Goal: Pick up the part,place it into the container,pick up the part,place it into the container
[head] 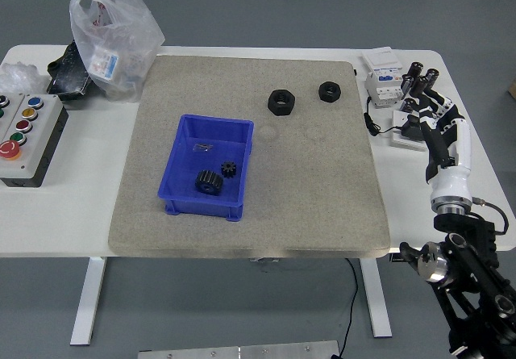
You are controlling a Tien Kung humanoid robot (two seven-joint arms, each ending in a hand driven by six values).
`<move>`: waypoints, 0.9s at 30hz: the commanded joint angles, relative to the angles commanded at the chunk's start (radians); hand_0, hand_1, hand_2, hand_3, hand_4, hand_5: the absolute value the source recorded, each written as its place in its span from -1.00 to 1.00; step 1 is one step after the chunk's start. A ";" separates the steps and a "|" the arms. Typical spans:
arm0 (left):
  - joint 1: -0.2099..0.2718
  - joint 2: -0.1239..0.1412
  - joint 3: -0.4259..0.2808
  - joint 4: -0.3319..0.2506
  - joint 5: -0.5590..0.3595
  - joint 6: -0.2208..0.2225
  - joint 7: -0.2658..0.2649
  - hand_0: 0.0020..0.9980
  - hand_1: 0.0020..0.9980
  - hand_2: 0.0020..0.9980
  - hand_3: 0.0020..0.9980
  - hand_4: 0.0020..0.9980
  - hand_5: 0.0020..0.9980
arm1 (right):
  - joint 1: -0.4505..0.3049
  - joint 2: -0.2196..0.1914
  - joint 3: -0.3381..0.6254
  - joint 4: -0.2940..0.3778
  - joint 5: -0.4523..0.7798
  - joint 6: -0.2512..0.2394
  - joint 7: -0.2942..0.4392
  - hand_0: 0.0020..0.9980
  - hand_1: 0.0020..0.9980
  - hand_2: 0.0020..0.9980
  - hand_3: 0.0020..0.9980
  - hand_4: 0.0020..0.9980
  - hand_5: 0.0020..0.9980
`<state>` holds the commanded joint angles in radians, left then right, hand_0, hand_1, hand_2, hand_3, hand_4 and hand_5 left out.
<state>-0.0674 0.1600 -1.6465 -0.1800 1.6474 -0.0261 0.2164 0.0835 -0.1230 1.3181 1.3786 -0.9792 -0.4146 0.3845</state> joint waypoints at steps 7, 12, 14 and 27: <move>0.003 -0.006 -0.002 0.000 0.000 0.002 0.001 0.23 0.21 0.18 0.23 0.19 -0.24 | 0.031 -0.014 -0.033 -0.005 -0.005 -0.002 -0.008 0.31 0.40 0.44 0.39 0.40 -0.14; 0.005 -0.017 -0.007 0.000 0.005 0.003 0.004 0.23 0.21 0.18 0.23 0.20 -0.25 | 0.062 -0.019 -0.059 -0.011 -0.009 -0.004 -0.011 0.31 0.39 0.44 0.38 0.40 -0.14; 0.005 -0.020 -0.008 0.000 0.007 0.003 0.005 0.23 0.21 0.18 0.23 0.20 -0.25 | 0.068 -0.020 -0.067 -0.013 -0.010 -0.004 -0.011 0.31 0.39 0.44 0.38 0.40 -0.14; 0.007 -0.025 -0.017 0.000 0.018 0.004 0.004 0.23 0.21 0.18 0.23 0.19 -0.26 | 0.054 -0.024 -0.067 0.001 -0.017 -0.005 -0.016 0.32 0.40 0.44 0.39 0.38 -0.16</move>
<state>-0.0607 0.1346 -1.6631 -0.1800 1.6659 -0.0221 0.2202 0.1375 -0.1470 1.2515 1.3797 -0.9962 -0.4200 0.3684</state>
